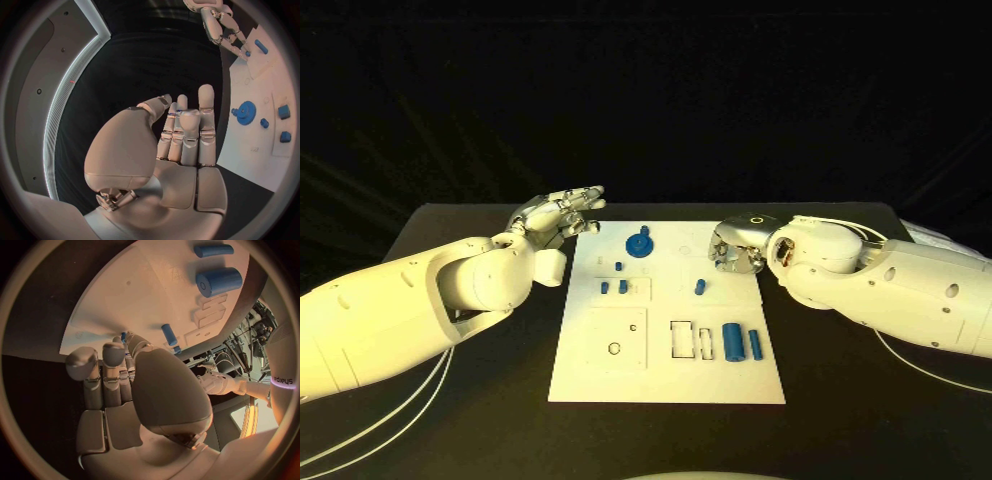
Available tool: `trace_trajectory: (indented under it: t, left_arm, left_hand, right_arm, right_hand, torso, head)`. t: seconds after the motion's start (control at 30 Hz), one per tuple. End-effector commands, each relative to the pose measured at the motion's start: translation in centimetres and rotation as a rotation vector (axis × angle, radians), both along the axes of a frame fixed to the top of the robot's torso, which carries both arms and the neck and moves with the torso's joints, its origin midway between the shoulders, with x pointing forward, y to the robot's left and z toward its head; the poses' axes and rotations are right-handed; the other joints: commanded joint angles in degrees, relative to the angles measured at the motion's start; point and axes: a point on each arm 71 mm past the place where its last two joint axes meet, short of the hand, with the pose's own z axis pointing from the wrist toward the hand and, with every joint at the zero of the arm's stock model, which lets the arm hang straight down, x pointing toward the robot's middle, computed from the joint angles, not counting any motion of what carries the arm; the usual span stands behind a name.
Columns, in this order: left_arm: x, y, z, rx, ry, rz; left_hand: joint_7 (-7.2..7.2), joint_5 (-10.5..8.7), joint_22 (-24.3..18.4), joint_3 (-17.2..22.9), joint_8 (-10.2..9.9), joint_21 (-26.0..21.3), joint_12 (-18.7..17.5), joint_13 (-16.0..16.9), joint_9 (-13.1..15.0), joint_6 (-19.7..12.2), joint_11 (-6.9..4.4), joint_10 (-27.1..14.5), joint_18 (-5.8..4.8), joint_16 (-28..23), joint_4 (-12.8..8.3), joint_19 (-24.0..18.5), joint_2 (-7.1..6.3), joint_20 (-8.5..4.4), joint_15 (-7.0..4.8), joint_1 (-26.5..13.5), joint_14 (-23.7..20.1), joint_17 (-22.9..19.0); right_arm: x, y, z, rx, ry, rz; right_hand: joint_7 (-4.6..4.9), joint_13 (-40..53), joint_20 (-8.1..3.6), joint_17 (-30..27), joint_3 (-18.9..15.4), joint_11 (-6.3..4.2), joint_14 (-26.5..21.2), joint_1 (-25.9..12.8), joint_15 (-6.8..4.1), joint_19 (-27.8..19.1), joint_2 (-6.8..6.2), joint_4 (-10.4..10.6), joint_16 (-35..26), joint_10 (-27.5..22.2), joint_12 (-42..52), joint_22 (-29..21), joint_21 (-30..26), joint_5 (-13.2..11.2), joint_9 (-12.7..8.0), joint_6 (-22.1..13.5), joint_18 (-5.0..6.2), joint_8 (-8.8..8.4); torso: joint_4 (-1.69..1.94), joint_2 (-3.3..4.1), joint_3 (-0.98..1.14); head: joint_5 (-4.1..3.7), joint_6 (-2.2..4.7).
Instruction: Assemble the parts on the task board
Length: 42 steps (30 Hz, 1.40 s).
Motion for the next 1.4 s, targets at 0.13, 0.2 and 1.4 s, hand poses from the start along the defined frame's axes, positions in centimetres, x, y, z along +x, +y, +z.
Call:
trace_trajectory:
  t: [0.13, 0.2, 1.4]
  left_arm:
    - [-0.1, -0.2, 0.2, -0.020, -0.019, -0.020]
    - [-0.1, -0.2, 0.2, -0.017, -0.020, -0.022]
    - [0.0, 0.4, 0.1, -0.016, -0.020, -0.048]
  left_hand:
    - [-0.11, 0.23, -0.1, -0.1, 0.2, -0.3, 0.3, 0.1, 0.0, -0.3, 0.01, -0.5, 0.72, -0.3, -0.2, 0.2, 0.47, -0.07, -0.10, 0.2, -0.4, -0.1]
    - [-0.08, 0.23, -0.1, -0.1, 0.2, -0.4, 0.4, 0.1, 0.0, -0.3, 0.04, -0.6, 0.72, -0.3, -0.3, 0.2, 0.47, -0.08, -0.09, 0.2, -0.5, -0.2]
    - [0.36, 0.16, -1.5, -3.1, 0.4, -2.3, 1.9, 0.8, -0.1, -1.8, 0.64, -2.7, 0.63, -0.2, 2.8, 0.8, 0.99, 0.45, 0.51, -4.4, -0.4, -0.4]
  right_arm:
    - [-0.1, 0.0, -0.5, -0.069, -0.001, -0.003]
    - [-0.1, 0.1, -0.5, -0.075, -0.004, -0.004]
    - [-0.7, -0.7, 1.4, 0.134, -0.039, -0.053]
  right_hand:
    - [-0.12, -0.2, -0.03, 0.7, 1.1, -0.08, 1.3, -0.4, -0.17, 0.7, -0.67, -0.2, 1.0, 0.9, -0.4, 1.1, 0.9, 0.1, 0.1, 0.8, -0.61, -0.23]
    - [-0.19, -0.2, -0.05, 0.8, 1.5, -0.14, 1.3, -0.6, -0.23, 0.7, -0.74, -0.4, 1.2, 1.2, -0.5, 1.2, 1.0, 0.1, 0.1, 1.0, -0.62, -0.21]
    - [-0.86, -0.2, -0.62, 1.6, 8.6, -0.81, 1.2, -4.8, -0.82, 1.9, 0.38, -3.7, 4.6, 5.0, -3.5, 6.2, 4.7, -4.8, 0.9, 3.7, -1.32, -0.14]
  torso:
    - [-0.04, -0.04, 0.00]
    - [-0.05, -0.04, -0.01]
    - [-0.03, -0.12, -0.05]
  head:
    - [-0.12, -0.14]
    - [-0.16, -0.19]
    - [-0.47, -0.55]
